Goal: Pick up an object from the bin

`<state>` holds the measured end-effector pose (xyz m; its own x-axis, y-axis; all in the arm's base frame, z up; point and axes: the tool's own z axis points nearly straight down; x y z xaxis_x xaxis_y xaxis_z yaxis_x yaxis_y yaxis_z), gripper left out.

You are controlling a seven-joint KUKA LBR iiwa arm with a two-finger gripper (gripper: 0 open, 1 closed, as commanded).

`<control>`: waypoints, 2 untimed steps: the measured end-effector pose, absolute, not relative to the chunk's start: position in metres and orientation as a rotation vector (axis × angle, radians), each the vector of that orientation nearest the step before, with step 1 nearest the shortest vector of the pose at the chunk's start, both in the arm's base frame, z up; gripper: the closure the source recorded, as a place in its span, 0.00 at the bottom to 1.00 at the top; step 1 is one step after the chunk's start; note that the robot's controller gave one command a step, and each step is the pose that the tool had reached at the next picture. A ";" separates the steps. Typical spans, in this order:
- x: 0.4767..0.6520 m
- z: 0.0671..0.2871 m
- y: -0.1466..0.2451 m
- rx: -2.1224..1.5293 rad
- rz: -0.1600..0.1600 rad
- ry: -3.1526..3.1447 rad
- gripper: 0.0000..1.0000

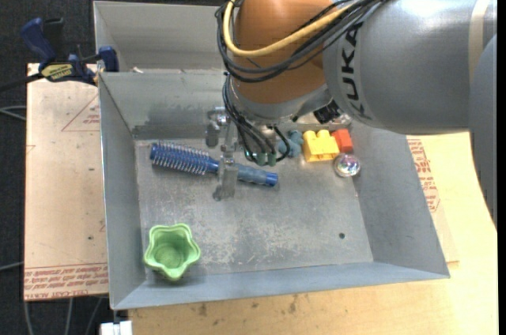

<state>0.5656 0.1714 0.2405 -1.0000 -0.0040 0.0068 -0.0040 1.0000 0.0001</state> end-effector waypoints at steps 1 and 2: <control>0.649 0.107 0.158 0.315 0.000 -3.126 0.00; 0.649 0.067 0.174 0.303 -0.003 -3.125 0.00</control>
Offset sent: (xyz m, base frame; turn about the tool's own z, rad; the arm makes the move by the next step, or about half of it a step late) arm 0.0835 -0.0125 -0.1290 -0.1991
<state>0.6489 0.1743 0.0673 -0.9814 -0.1922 0.0017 -0.1922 0.9814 0.0024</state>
